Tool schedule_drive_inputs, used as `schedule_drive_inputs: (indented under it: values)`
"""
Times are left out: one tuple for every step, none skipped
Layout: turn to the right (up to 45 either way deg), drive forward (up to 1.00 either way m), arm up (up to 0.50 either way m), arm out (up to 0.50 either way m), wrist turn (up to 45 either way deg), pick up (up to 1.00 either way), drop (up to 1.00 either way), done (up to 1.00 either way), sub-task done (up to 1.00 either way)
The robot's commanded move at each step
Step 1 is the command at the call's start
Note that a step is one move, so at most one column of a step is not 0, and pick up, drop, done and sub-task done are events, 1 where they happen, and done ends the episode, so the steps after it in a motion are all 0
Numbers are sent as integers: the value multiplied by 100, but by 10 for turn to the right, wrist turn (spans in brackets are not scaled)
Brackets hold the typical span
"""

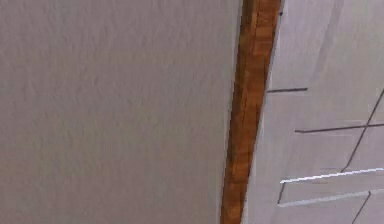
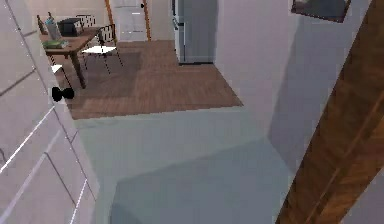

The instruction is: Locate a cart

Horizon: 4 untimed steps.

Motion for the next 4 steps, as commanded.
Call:
schedule_drive_inputs:
  values:
    - [450,0,0,0,0,0,0,0,0]
    - [330,0,0,0,0,0,0,0,0]
    - [0,100,0,0,0,0,0,0,0]
    - [0,30,0,0,0,0,0,0,0]
